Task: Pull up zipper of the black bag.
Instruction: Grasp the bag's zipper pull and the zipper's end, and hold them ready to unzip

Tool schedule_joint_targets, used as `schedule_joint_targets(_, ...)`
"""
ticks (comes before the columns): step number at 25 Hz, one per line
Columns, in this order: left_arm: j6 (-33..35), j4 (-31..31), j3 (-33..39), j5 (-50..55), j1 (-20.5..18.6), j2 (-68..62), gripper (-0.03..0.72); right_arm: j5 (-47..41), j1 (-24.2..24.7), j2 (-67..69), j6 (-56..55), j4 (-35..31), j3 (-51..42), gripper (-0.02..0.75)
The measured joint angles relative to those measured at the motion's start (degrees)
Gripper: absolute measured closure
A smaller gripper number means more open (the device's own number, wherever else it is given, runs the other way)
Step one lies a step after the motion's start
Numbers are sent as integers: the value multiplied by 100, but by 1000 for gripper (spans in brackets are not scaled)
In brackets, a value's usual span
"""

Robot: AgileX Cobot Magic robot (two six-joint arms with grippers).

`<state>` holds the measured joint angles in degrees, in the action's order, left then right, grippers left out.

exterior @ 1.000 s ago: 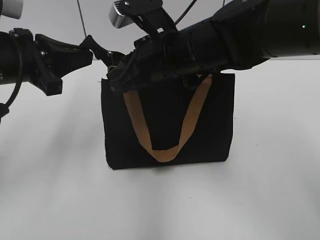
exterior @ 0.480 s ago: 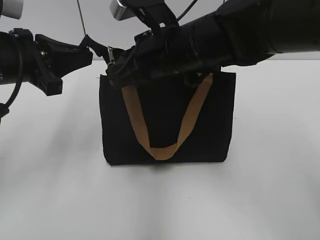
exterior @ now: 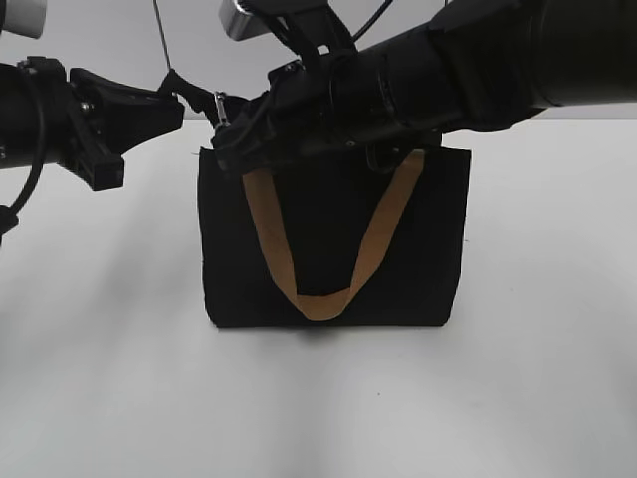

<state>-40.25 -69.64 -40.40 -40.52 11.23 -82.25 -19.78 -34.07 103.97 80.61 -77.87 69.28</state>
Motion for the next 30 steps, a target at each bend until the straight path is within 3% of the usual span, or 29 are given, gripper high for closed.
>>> schedule_joint_targets(14, 0, 0, 0, 0, 0, 0, 662, 28, 0, 24, 0, -16, 0, 638)
schedule_joint_targets(30, 0, 50, 0, 0, 0, 0, 662, 28, 0, 24, -123, -18, 0, 582)
